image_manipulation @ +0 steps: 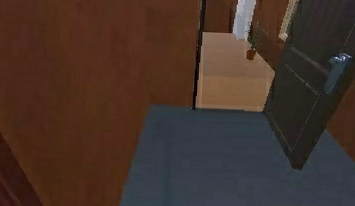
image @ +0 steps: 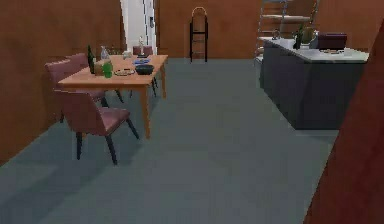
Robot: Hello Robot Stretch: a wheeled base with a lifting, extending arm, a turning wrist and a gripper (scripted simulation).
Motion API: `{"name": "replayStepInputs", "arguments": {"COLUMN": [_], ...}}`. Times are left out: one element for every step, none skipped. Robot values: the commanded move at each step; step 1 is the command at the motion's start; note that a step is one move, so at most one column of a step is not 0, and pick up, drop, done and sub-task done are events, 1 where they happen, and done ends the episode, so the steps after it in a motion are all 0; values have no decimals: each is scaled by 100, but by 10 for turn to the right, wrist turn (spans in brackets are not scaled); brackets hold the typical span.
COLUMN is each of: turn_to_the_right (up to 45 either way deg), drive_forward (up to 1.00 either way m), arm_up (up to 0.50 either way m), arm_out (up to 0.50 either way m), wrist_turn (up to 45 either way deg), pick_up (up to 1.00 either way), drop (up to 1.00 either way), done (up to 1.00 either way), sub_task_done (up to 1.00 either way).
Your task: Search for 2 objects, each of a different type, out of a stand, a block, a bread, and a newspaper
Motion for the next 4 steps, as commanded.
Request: {"name": "replayStepInputs", "arguments": {"turn_to_the_right": [0,-90,0,-30], "drive_forward": [30,0,100,0], "arm_up": [0,0,0,0], "arm_out": [0,0,0,0], "wrist_turn": [0,0,0,0], "pick_up": [0,0,0,0], "drop": [0,0,0,0], "done": [0,0,0,0], "sub_task_done": [0,0,0,0]}}
